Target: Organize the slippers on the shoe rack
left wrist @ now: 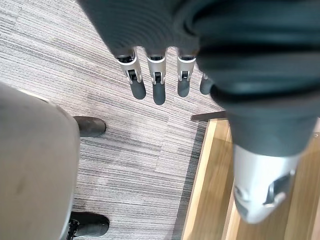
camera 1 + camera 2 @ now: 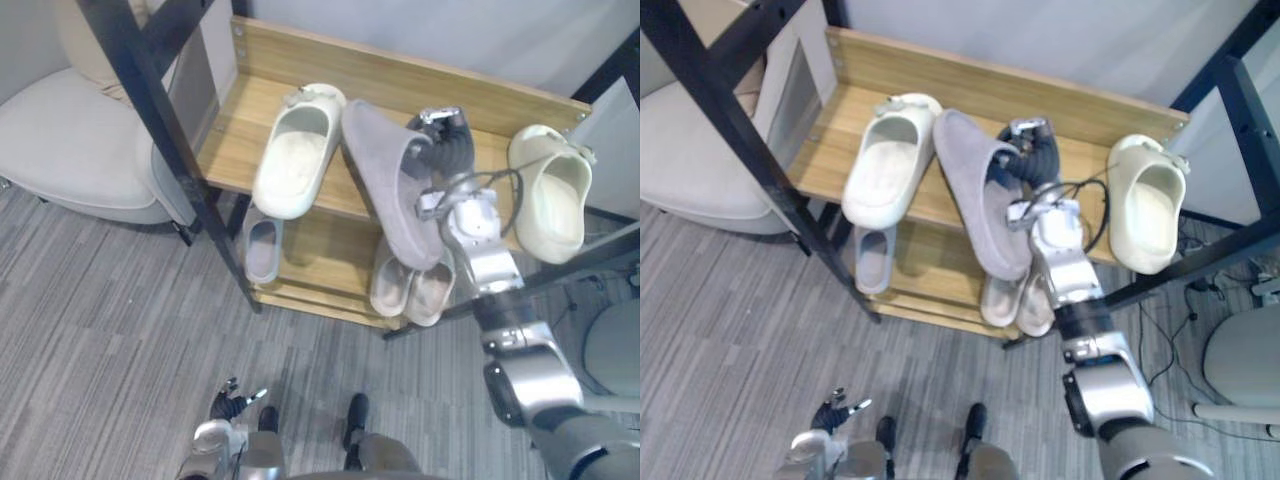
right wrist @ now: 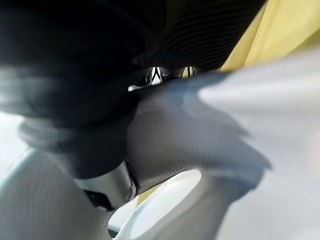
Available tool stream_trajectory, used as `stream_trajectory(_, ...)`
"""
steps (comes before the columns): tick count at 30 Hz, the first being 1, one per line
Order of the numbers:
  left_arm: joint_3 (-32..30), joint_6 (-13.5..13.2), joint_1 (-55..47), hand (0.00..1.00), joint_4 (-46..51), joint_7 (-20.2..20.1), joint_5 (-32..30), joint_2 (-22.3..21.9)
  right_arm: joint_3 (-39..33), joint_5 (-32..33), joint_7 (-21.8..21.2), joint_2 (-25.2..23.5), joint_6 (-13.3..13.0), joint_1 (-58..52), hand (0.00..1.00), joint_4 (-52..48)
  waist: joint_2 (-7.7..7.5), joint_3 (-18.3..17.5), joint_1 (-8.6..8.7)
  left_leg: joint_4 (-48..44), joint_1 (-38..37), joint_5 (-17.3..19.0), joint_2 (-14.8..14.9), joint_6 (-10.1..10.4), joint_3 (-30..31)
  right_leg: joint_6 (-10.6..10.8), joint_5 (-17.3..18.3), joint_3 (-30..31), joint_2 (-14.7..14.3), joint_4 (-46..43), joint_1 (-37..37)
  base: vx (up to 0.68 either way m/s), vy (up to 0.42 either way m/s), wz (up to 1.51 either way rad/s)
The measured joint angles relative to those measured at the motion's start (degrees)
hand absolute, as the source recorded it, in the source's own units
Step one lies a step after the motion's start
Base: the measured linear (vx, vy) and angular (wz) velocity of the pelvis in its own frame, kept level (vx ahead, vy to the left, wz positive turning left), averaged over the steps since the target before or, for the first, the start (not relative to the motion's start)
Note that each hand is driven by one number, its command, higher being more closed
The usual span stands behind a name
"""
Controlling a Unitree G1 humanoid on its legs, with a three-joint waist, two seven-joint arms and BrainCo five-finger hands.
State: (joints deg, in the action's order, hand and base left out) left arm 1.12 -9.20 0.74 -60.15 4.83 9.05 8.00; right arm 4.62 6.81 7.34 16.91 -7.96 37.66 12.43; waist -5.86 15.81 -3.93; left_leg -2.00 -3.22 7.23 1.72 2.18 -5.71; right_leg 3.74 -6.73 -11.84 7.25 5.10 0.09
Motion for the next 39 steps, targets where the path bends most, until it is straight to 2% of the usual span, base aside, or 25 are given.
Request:
stream_trajectory(7, -0.01, 0.08, -0.62, 0.0, -0.16, -0.04, -1.53, 0.08, 0.08, -0.01, -0.74, -3.17, -0.73, -9.32, 1.0, -11.65, -0.08, -0.95, 0.93, -0.3, -0.25, 0.0, 0.13, 0.0, -0.43, 0.01, 0.0, 0.52, -0.01, 0.0, 0.11, -0.05, -0.028, -0.04)
stream_trajectory(13, 0.25, 0.05, -1.56, 0.0, -0.29, -0.1, -3.4, -0.07, 5.06, 0.07, -3.79, -3.5, -4.2, -13.26, 1.0, -21.03, 0.0, -3.66, 1.06, -0.59, -0.3, 0.0, 0.33, 0.0, -0.95, 0.05, 0.03, 1.09, -0.03, 0.0, 0.04, -0.05, -0.031, -0.05)
stream_trajectory(19, 1.37, -0.03, -1.67, 0.0, -1.52, -0.14, -4.42, -0.06, 13.35, 0.61, -9.05, -3.46, -4.89, -20.14, 1.0, -23.09, 0.36, -5.81, 1.06, -0.8, -0.15, -0.21, 0.18, 0.3, -0.56, 0.48, 0.34, 0.79, -0.01, 0.01, 0.21, -0.04, -0.025, 0.03)
stream_trajectory(25, 2.7, -0.16, -1.43, 0.0, -2.96, -0.16, -4.57, -0.36, 20.24, 0.38, -12.48, -3.28, -4.77, -26.85, 1.0, -22.36, 1.6, -6.58, 1.13, -0.85, -0.74, -0.44, 0.26, 0.64, 1.67, 0.94, 0.9, -1.39, -0.01, 0.02, 2.02, -0.02, -0.023, 0.18)
stream_trajectory(27, 3.21, -0.16, -1.2, 0.0, -3.0, -0.18, -4.68, -0.39, 23.35, 0.0, -13.74, -3.25, -4.73, -27.11, 1.0, -18.97, 2.07, -6.35, 1.07, -1.88, 0.73, -0.44, 0.28, 0.65, 2.25, 1.06, 1.39, -1.82, 0.2, -0.71, 1.49, -0.06, -0.015, 0.17)
stream_trajectory(29, 4.35, -0.18, 0.25, 0.0, -3.1, -0.16, -5.22, -0.5, 24.62, -0.21, -13.99, -2.99, -4.4, -26.77, 1.0, -15.04, 3.06, -5.05, 1.04, -7.64, 5.42, 1.14, 0.35, 0.59, 4.39, 0.81, 4.54, -3.31, 1.17, -7.94, -2.91, -0.08, 0.005, 0.47)
stream_trajectory(32, 4.46, -0.37, 3.4, 0.0, -2.73, -0.05, -5.09, -0.77, 25.02, -2.32, -13.92, -2.95, -2.99, -24.09, 1.0, -11.03, 4.1, -0.6, 0.55, -16.35, 12.06, 3.38, -0.28, 0.48, 6.42, 0.63, 9.18, -4.29, 3.45, -19.12, -9.31, -0.15, 0.019, 0.48)
stream_trajectory(34, 4.34, -1.34, 6.28, 0.0, -2.07, 0.08, -3.99, -0.73, 24.84, -3.78, -12.79, -2.82, -2.81, -20.26, 1.0, -7.8, 4.41, 3.08, 0.54, -24.73, 19.77, 6.3, -0.78, 0.49, 7.6, 0.65, 13.09, -5.03, 5.48, -28.45, -16.37, -0.31, 0.032, 0.4)
stream_trajectory(37, 4.22, -1.76, 8.11, 0.0, -0.37, 0.41, -2.84, -0.63, 24.35, -6.97, -11.2, -2.34, -2.76, -17.28, 1.0, -6.44, 4.74, 5.72, 0.48, -30.85, 26.13, 8.65, -0.4, 0.41, 8.03, 0.45, 15.34, -4.88, 6.18, -34.14, -22.13, -0.17, 0.03, 0.07)
stream_trajectory(39, 3.56, -1.82, 9.74, 0.0, 0.44, 0.89, -2.17, -0.91, 21.6, -8.63, -9.74, -2.19, -2.76, -15.4, 1.0, -5.68, 4.7, 7.2, 0.48, -35.91, 30.28, 9.74, -0.59, 0.38, 8.02, 0.35, 17.26, -4.38, 7.4, -40.09, -26.61, -0.1, 0.024, 0.03)
